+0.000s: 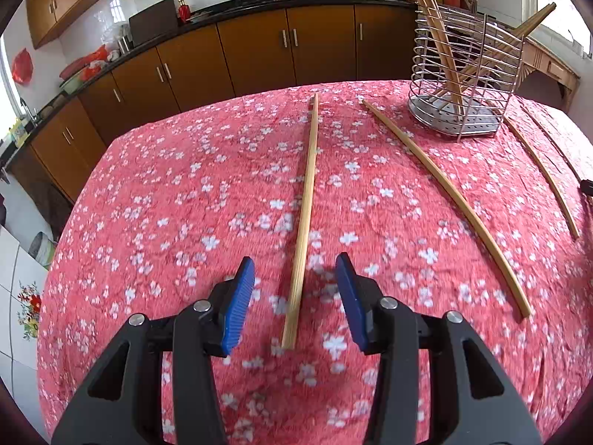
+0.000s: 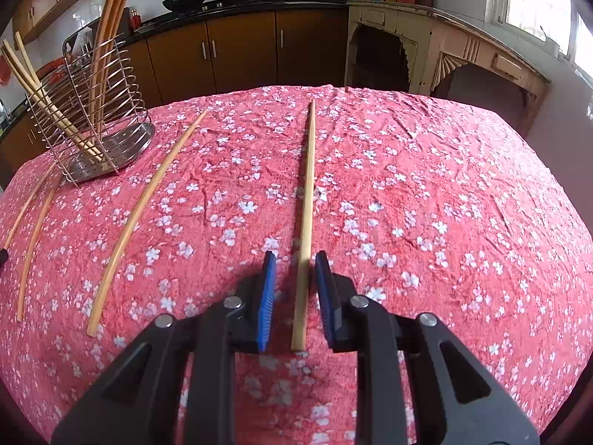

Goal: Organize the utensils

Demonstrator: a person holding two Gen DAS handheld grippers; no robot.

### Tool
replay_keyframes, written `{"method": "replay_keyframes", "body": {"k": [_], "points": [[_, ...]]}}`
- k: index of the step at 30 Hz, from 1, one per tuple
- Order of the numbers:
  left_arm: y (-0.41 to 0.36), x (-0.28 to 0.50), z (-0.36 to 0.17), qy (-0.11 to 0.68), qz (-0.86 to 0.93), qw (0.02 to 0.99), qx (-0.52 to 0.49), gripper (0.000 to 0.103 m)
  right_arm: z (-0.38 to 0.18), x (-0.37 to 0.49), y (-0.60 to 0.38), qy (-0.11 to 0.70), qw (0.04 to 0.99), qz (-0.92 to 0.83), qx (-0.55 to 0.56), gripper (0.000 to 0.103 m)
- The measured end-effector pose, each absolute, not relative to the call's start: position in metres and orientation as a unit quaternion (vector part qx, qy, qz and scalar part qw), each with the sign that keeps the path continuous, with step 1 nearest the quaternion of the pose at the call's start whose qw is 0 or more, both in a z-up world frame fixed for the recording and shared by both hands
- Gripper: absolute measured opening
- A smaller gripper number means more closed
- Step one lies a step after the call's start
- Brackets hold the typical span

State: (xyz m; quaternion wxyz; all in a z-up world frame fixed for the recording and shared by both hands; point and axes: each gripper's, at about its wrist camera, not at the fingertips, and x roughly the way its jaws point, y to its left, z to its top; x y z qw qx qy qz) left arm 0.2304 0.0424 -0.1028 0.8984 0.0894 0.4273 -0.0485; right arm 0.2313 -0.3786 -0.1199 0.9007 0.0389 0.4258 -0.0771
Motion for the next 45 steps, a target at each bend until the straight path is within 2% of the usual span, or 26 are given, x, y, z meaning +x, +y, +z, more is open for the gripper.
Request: {"method": "replay_keyframes", "body": {"k": [9,14,20,21,23,25,35,45], "points": [[0.052,0.218,-0.103,0.434,-0.056,0.897,0.058,0.043,-0.119,0.214,-0.379,0.434,0.896,-0.077,0.046,0.022],[0.046,0.212,-0.103,0.431,-0.059,0.898,0.066,0.03,-0.119,0.203,-0.377,0.431,0.898,-0.078,0.049,0.02],[0.041,0.207,-0.103,0.43,-0.056,0.898,0.069,0.02,-0.118,0.197,-0.375,0.429,0.898,-0.083,0.055,0.013],[0.041,0.206,-0.103,0.43,-0.056,0.898,0.069,0.019,-0.118,0.196,-0.375,0.428,0.898,-0.083,0.056,0.009],[0.039,0.204,-0.103,0.43,-0.056,0.898,0.072,0.011,-0.117,0.193,-0.376,0.427,0.898,-0.082,0.062,0.008],[0.037,0.202,-0.103,0.429,-0.054,0.898,0.081,0.008,-0.117,0.192,-0.378,0.426,0.898,-0.081,0.071,0.008],[0.046,0.19,-0.091,0.421,-0.052,0.903,0.064,0.007,-0.098,0.169,-0.382,0.4,0.91,-0.087,0.062,0.007],[0.053,0.17,-0.029,0.338,-0.057,0.938,0.042,0.007,-0.037,0.147,-0.38,0.318,0.943,-0.089,0.048,0.007]]}}
